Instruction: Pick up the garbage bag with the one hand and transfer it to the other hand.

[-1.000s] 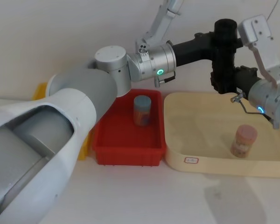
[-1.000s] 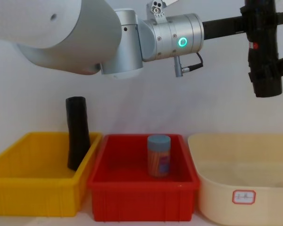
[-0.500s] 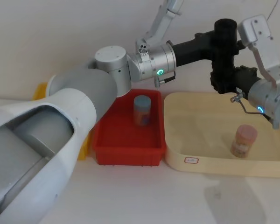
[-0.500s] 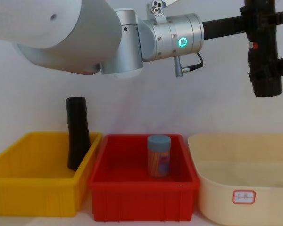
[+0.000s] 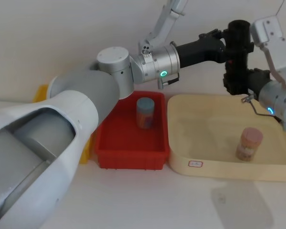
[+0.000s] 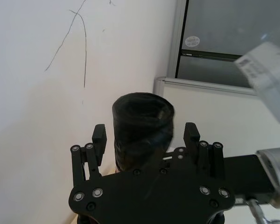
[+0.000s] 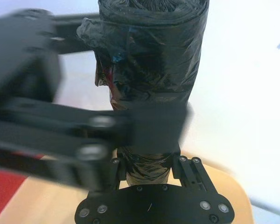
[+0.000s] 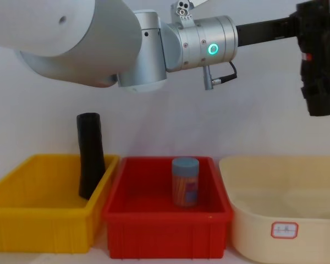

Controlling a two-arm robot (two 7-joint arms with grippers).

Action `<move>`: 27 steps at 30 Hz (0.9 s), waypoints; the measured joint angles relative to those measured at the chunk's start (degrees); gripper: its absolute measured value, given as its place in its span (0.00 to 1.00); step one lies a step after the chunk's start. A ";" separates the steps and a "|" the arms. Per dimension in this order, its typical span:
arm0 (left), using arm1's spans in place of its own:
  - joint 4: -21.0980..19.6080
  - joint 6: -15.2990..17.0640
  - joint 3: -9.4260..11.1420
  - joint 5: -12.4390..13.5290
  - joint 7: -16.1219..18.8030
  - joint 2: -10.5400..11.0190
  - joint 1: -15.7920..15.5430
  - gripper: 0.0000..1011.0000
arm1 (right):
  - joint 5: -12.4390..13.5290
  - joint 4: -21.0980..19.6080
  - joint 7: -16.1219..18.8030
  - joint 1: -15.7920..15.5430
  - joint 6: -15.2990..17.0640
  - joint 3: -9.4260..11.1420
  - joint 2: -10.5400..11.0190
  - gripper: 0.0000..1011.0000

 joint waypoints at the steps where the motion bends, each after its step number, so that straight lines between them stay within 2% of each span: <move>1: 0.00 0.00 0.00 0.00 0.00 0.00 0.00 0.99 | -0.03 0.23 -0.19 0.06 0.09 0.20 -0.10 0.50; 8: 0.00 0.00 0.00 0.00 0.00 0.00 0.00 0.99 | -0.09 3.25 -2.31 1.08 0.75 2.90 -1.23 0.50; 14: 0.00 0.00 0.00 0.00 0.00 0.00 0.00 0.99 | 0.10 6.74 -4.34 2.35 1.07 5.99 -2.21 0.50; 18: 0.00 0.00 0.00 0.00 0.01 0.00 0.00 0.99 | 0.49 9.71 -5.78 3.60 1.12 8.36 -2.79 0.64; 19: 0.00 0.00 0.00 0.00 0.01 0.00 0.00 0.99 | 0.54 10.26 -5.97 3.85 1.11 8.76 -2.88 0.64; 22: 0.00 0.00 0.00 0.00 0.00 0.00 0.00 0.99 | 0.75 11.80 -6.56 4.45 1.08 9.84 -3.15 0.74; 23: 0.00 0.00 0.00 0.00 0.01 0.00 0.00 0.99 | 0.83 12.45 -6.84 4.75 1.06 10.36 -3.26 0.81; 27: 0.00 0.00 0.00 0.00 0.01 0.00 0.00 0.99 | 0.97 13.81 -7.35 5.30 1.02 11.34 -3.49 0.87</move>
